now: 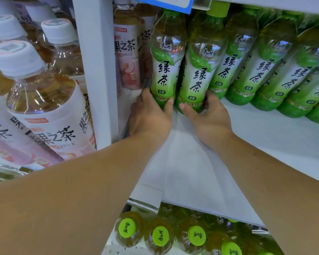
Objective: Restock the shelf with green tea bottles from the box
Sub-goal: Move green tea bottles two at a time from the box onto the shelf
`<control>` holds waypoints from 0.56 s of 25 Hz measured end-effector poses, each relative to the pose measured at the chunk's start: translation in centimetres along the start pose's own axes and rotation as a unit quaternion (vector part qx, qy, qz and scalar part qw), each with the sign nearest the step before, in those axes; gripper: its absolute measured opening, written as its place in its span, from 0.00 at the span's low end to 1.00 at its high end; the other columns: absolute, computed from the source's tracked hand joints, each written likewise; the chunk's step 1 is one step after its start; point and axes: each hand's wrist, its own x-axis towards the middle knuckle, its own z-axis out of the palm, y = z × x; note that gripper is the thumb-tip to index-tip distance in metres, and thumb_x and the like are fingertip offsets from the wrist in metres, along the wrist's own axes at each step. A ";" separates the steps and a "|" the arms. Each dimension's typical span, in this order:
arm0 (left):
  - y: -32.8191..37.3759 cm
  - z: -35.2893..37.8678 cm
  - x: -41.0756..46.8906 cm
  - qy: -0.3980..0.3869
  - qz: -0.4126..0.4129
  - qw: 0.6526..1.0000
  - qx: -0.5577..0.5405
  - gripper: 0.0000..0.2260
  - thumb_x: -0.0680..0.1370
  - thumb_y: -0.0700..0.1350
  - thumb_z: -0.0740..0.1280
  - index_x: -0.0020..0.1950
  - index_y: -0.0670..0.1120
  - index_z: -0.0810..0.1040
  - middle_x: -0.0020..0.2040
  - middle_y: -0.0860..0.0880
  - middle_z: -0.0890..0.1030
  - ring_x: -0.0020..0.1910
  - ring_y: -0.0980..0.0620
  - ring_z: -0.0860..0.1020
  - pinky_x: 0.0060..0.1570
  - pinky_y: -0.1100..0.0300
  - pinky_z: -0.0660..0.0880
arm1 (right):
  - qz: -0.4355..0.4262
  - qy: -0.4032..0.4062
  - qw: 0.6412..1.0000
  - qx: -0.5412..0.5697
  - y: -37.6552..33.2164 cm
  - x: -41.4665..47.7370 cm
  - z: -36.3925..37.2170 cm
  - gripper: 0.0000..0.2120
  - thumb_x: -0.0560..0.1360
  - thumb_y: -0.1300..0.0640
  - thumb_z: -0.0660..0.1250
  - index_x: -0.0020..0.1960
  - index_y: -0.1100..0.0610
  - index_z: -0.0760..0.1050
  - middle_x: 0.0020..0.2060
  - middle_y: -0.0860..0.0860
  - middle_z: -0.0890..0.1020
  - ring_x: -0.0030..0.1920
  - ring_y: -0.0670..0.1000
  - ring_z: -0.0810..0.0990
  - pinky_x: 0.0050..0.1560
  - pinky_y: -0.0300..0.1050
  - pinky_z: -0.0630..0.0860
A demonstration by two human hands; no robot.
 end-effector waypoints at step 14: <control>1.3 -4.8 -4.6 -0.179 -0.052 0.972 -0.145 0.24 0.77 0.61 0.62 0.70 0.52 0.72 0.64 0.49 0.79 0.62 0.46 0.76 0.58 0.56 0.68 | 0.171 -0.024 0.983 0.069 -3.5 -4.0 -3.3 0.30 0.76 0.42 0.70 0.74 0.51 0.68 0.60 0.46 0.78 0.57 0.48 0.79 0.56 0.45 0.74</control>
